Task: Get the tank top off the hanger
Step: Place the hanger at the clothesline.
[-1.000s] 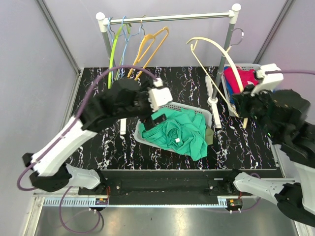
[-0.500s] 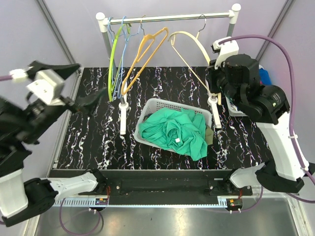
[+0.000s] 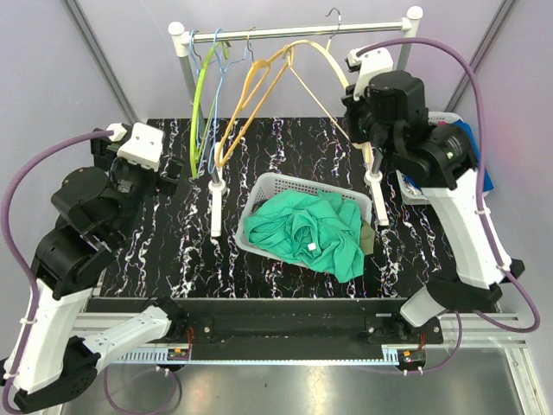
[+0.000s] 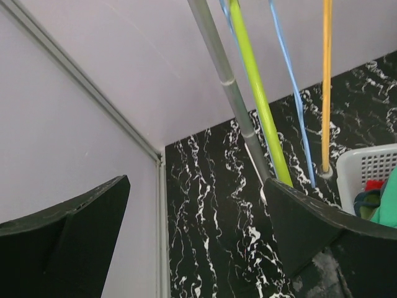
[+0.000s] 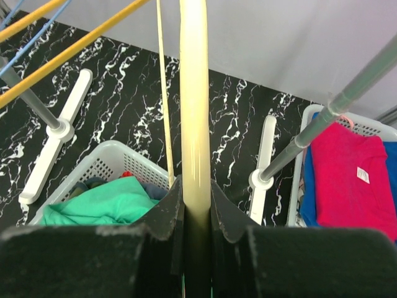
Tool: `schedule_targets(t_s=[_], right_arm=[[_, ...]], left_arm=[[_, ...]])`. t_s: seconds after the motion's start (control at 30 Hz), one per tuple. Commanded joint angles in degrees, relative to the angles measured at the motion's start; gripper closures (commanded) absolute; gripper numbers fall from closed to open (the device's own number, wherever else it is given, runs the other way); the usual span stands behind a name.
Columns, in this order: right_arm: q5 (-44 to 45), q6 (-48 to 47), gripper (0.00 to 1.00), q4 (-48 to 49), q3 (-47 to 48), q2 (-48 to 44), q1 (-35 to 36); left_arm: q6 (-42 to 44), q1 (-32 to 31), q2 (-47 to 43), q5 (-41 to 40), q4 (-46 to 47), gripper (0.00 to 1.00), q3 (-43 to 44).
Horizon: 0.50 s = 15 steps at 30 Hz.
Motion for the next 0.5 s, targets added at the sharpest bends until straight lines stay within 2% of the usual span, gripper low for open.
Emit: schedule_targets(t_s=[0.0,0.1,0.27,0.3,0.37,0.4,0.43,0.47], right_arm=[[2.8,-0.8,1.0,3.2,5.1,3.6,-0.1],[4.3,-1.6,1.0,3.3,6.1,5.6,-0.1],[6.4,-2.3,1.0,3.6,5.0,7.2,-0.2],[6.5,-2.1,1.0,3.6,4.8,7.3,-0.2],[6.1,-1.4,1.0,3.5,4.2,7.5,-0.2],[6.1,-1.1,1.0,3.4,4.1,7.6,-0.2],[5.8,-0.9,1.0,3.2,3.8,7.5,-0.2],[5.5,-0.2,1.0,3.1,3.4,7.6,-0.2]], left_arm=[[-1.5,1.1,-0.5,-1.6,6.0,0.01,0.4],[-2.5,2.4,0.8,0.6,7.2,0.01,0.9],[-7.1,10.2,5.1,7.8,7.9,0.01,3.9],[-8.3,12.3,5.9,12.8,7.9,0.01,4.8],[-12.3,19.9,8.1,19.0,8.5,0.01,6.8],[-13.4,25.3,8.8,24.9,9.2,0.01,7.3],[-16.1,27.9,9.8,27.4,9.6,0.01,7.9],[-17.6,30.7,12.0,33.3,9.3,0.01,10.0]])
